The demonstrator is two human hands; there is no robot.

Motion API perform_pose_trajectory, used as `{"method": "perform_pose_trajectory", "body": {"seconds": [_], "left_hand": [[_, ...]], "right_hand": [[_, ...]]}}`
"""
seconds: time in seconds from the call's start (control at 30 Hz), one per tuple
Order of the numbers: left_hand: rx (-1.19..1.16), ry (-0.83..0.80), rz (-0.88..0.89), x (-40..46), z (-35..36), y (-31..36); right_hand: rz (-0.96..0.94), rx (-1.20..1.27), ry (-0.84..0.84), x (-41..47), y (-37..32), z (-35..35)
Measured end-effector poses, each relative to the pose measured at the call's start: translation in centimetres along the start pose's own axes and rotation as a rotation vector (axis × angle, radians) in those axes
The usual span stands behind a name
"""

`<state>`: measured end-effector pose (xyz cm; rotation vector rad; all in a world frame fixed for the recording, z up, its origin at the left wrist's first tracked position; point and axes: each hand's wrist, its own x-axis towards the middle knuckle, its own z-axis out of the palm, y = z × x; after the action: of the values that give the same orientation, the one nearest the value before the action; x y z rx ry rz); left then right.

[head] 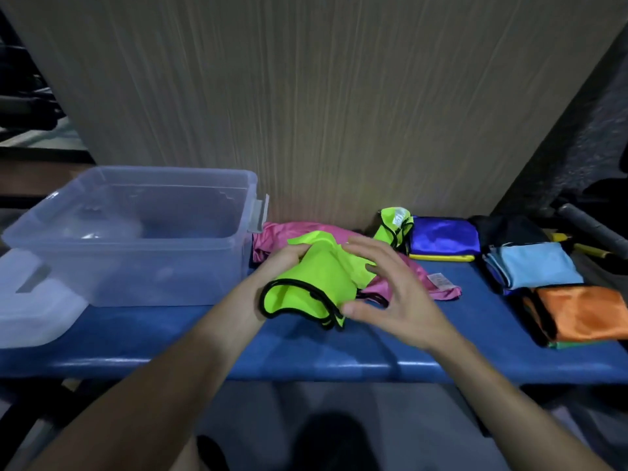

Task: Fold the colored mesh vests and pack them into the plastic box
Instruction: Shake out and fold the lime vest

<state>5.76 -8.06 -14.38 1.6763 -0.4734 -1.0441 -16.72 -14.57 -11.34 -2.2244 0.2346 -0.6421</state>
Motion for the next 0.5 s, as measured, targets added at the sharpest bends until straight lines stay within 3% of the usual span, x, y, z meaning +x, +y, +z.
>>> {"method": "perform_pose_trajectory", "body": {"seconds": [0.27,0.5], "left_hand": [[0.05,0.032,0.037,1.2,0.4,0.2],[-0.197,0.007,0.007,-0.1,0.6,0.3]], "right_hand": [[-0.281,-0.334,0.222,-0.3,-0.1,2.3],[-0.254,-0.221,0.213,-0.4,1.3,0.9]]}}
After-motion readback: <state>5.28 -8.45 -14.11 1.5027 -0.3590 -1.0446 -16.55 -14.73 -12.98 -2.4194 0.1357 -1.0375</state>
